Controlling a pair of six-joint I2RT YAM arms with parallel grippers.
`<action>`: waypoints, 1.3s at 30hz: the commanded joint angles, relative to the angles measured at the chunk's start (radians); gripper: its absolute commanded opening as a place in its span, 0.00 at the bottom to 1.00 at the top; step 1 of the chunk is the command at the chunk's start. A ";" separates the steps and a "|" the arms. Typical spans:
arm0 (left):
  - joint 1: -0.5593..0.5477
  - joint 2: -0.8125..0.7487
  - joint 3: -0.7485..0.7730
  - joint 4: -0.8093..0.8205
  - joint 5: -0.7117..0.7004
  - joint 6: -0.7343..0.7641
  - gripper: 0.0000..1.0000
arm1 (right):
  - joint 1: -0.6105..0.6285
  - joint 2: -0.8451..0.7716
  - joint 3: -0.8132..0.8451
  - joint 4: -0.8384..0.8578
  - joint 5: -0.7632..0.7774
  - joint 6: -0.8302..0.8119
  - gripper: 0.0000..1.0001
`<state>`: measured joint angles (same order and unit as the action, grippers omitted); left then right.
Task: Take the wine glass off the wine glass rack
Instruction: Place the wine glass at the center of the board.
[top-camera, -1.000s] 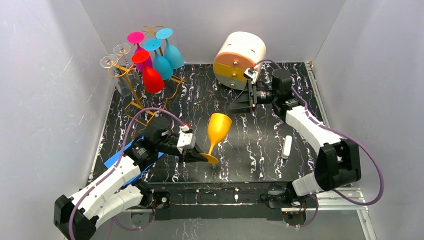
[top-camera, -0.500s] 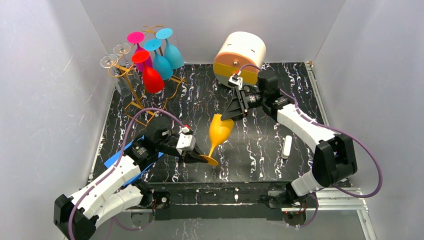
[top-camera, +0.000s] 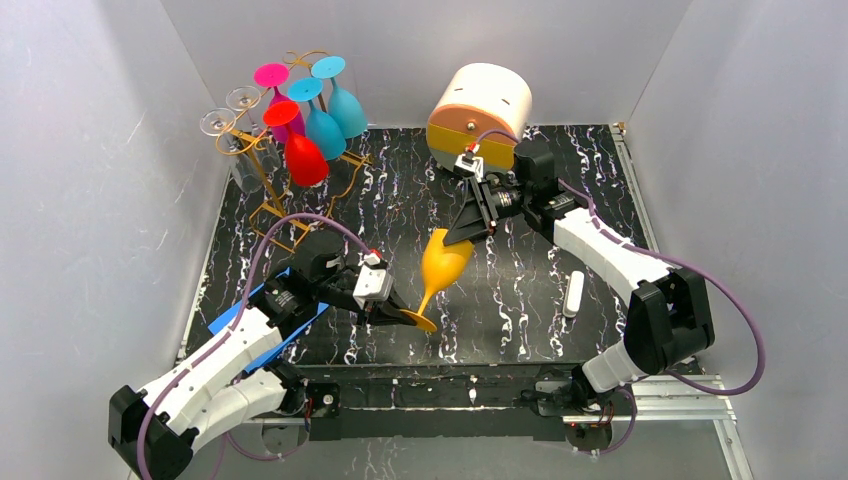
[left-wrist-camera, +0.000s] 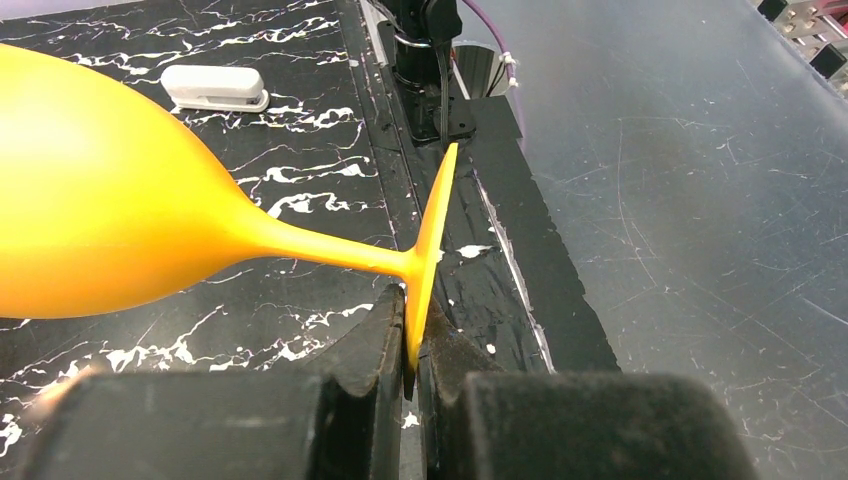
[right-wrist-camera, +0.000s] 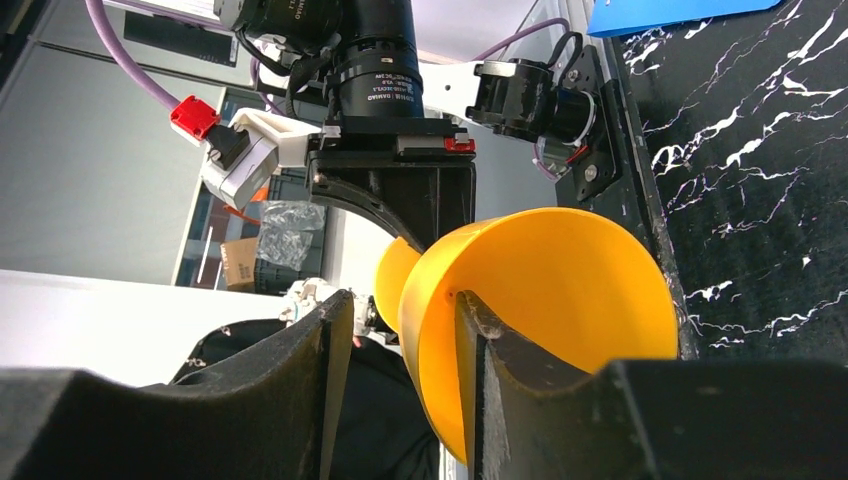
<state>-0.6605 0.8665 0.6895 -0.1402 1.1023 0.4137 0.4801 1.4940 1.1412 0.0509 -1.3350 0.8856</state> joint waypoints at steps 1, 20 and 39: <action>0.000 -0.017 0.036 -0.014 0.014 0.011 0.00 | 0.007 -0.017 0.034 0.015 -0.059 -0.002 0.48; 0.000 0.027 0.064 -0.112 -0.007 0.088 0.00 | 0.005 -0.016 0.009 0.066 -0.096 0.018 0.24; 0.000 0.026 0.059 -0.131 -0.013 0.097 0.00 | -0.012 -0.006 0.039 0.055 -0.061 0.072 0.19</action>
<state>-0.6613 0.9009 0.7288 -0.2226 1.1027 0.5274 0.4770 1.4940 1.1408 0.0792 -1.3964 0.9459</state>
